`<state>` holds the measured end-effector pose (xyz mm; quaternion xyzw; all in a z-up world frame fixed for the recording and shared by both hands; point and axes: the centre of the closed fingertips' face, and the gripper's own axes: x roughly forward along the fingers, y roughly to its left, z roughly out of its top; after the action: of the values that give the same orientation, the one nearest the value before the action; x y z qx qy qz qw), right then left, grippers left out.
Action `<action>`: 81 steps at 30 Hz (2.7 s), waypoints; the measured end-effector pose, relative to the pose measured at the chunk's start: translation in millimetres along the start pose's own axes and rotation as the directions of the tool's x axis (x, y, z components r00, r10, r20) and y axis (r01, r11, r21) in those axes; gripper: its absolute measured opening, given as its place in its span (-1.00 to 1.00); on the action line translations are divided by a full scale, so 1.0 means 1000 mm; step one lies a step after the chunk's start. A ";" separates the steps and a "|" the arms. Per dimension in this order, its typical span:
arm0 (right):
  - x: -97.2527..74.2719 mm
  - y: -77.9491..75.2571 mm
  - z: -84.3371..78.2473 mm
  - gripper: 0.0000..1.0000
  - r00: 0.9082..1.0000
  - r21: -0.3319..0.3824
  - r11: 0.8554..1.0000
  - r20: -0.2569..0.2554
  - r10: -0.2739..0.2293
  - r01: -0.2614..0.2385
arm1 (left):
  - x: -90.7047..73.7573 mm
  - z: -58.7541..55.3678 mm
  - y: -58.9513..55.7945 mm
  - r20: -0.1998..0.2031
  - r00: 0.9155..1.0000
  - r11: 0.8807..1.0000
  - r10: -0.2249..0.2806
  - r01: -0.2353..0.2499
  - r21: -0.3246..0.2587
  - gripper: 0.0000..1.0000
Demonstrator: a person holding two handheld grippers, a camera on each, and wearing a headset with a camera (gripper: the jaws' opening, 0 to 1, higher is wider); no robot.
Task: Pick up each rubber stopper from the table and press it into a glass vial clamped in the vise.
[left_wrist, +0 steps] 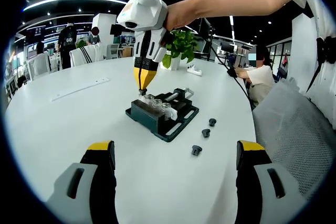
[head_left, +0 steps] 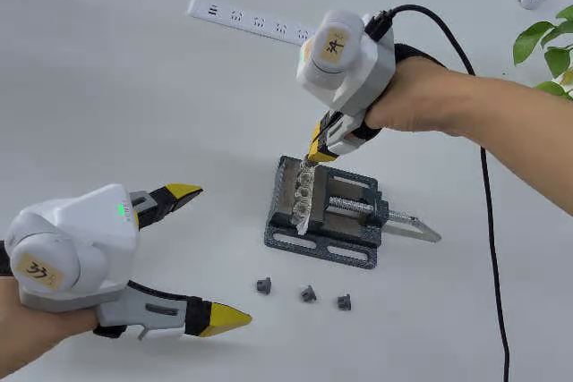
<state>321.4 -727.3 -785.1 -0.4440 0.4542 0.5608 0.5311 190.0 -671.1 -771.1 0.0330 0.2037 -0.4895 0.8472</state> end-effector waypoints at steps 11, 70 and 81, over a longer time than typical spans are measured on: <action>0.000 0.000 -0.001 -1.00 1.000 0.022 1.000 -0.015 0.012 -0.011 | 0.000 0.002 0.002 0.002 1.000 1.000 0.003 -0.003 0.000 0.92; -0.002 0.001 -0.003 -1.00 0.997 0.064 0.998 0.074 0.003 -0.008 | -0.002 -0.001 0.002 0.001 1.000 1.000 0.006 -0.006 -0.005 0.92; -0.001 0.002 -0.003 -1.00 0.999 0.036 0.999 0.052 0.008 -0.010 | -0.002 -0.002 0.003 0.003 1.000 1.000 0.006 -0.006 -0.007 0.92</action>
<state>319.8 -730.9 -784.4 -0.4176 0.4523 0.5662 0.5481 191.2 -667.6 -772.6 0.0302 0.2040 -0.4862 0.8492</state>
